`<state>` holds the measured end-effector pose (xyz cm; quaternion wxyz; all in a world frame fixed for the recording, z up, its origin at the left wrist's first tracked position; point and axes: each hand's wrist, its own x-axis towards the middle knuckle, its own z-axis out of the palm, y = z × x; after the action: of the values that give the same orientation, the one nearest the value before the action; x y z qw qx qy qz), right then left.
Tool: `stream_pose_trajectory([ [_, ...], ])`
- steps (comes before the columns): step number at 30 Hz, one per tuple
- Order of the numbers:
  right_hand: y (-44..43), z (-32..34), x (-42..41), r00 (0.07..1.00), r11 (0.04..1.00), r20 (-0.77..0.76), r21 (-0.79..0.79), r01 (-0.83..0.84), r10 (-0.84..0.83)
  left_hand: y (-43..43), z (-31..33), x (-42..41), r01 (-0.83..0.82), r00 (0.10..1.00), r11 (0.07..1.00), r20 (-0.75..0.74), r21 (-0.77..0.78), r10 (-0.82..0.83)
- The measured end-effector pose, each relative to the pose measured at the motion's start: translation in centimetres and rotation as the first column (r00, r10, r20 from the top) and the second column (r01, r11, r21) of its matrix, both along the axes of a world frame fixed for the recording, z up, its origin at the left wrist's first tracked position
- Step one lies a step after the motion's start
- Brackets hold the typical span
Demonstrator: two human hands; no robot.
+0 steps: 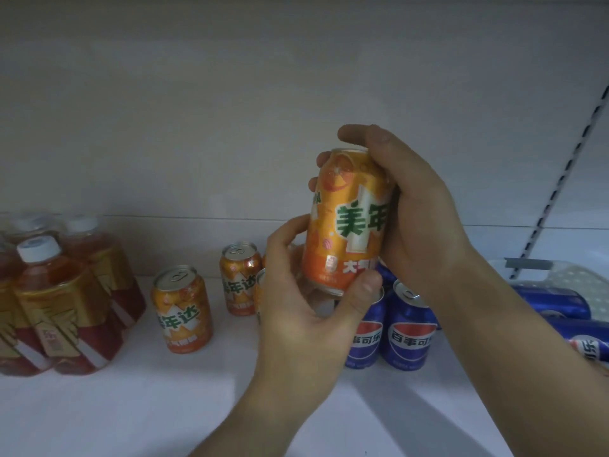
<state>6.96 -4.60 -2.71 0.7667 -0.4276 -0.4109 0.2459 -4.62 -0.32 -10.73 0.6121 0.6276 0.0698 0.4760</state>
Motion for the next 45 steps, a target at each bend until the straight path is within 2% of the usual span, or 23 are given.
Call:
stream_pose_trajectory([
  [2, 0.2, -0.1, -0.2, 0.999, 0.999, 0.024, -0.044, 0.025, -0.024, 0.2, 0.1, -0.1, 0.188, 0.981, 0.973, 0.072, -0.133, -0.18],
  [5, 0.2, -0.2, 0.0, 1.0, 0.998, 0.001, -0.058, 0.019, -0.019, 1.3, 0.1, -0.6, 0.486, 0.874, 0.809, 0.171, -0.33, -0.455],
  [8, -0.1, 0.1, 0.2, 1.0, 1.0, -0.009, -0.023, -0.008, 0.008, 2.0, 0.2, -0.8, 0.584, 0.806, 0.695, 0.196, -0.419, -0.558],
  [9, -0.2, 0.2, 0.3, 1.0, 1.0, -0.013, -0.011, -0.002, 0.002, 2.0, 0.3, -0.7, 0.559, 0.824, 0.724, 0.172, -0.405, -0.54],
  [10, -0.2, 0.2, 0.3, 1.0, 1.0, -0.018, -0.001, 0.008, -0.008, 2.0, 0.4, -0.6, 0.483, 0.873, 0.802, 0.124, -0.351, -0.472],
  [12, -0.1, 0.2, 0.3, 1.0, 1.0, -0.015, 0.01, 0.027, -0.027, 1.6, 0.3, -0.2, 0.195, 0.981, 0.972, 0.022, -0.127, -0.194],
  [13, 0.0, 0.1, 0.3, 0.999, 0.999, -0.011, 0.007, 0.032, -0.032, 1.3, 0.3, -0.2, 0.094, 0.996, 0.995, 0.009, -0.042, -0.094],
  [14, 0.1, 0.0, 0.3, 0.999, 0.999, -0.009, 0.001, 0.034, -0.034, 1.0, 0.4, -0.2, 0.054, 0.998, 0.998, 0.011, -0.027, -0.054],
  [22, 0.3, -0.5, 0.6, 1.0, 0.998, -0.009, -0.057, 0.021, -0.021, 0.2, 0.5, -0.4, 0.061, 0.998, 0.997, 0.003, -0.051, -0.061],
  [24, 0.3, -0.5, 0.7, 1.0, 0.998, -0.007, -0.061, 0.021, -0.022, 0.2, 0.6, -0.3, 0.076, 0.997, 0.992, 0.01, -0.099, -0.075],
  [26, 0.3, -0.4, 0.7, 1.0, 0.998, -0.018, -0.061, 0.006, -0.007, 0.6, 0.5, -0.3, 0.174, 0.985, 0.961, 0.055, -0.215, -0.166],
  [29, 0.3, -0.3, 0.9, 0.999, 0.998, -0.032, -0.06, -0.01, 0.008, 1.0, 0.4, -0.5, 0.377, 0.926, 0.85, 0.112, -0.367, -0.362],
  [31, 0.2, -0.3, 1.1, 1.0, 0.999, -0.027, -0.046, 0.004, -0.005, 1.1, 0.5, -0.4, 0.358, 0.932, 0.868, 0.08, -0.344, -0.352],
  [34, 0.1, -0.3, 1.2, 1.0, 0.999, -0.017, -0.041, 0.016, -0.016, 1.0, 0.9, -0.2, 0.19, 0.98, 0.961, -0.019, -0.201, -0.198],
  [36, 0.2, -0.5, 1.2, 1.0, 0.998, -0.007, -0.05, 0.023, -0.023, 1.1, 0.9, -0.1, 0.119, 0.991, 0.98, -0.043, -0.16, -0.128],
  [40, 0.0, -0.5, 1.1, 1.0, 0.998, -0.014, -0.05, -0.027, 0.026, 1.5, 0.5, -0.4, 0.218, 0.975, 0.94, 0.015, -0.263, -0.222],
  [45, -0.2, -0.2, 0.7, 0.996, 0.996, -0.008, -0.021, -0.091, 0.091, 1.5, 0.5, -0.8, 0.28, 0.958, 0.908, 0.038, -0.312, -0.283],
])
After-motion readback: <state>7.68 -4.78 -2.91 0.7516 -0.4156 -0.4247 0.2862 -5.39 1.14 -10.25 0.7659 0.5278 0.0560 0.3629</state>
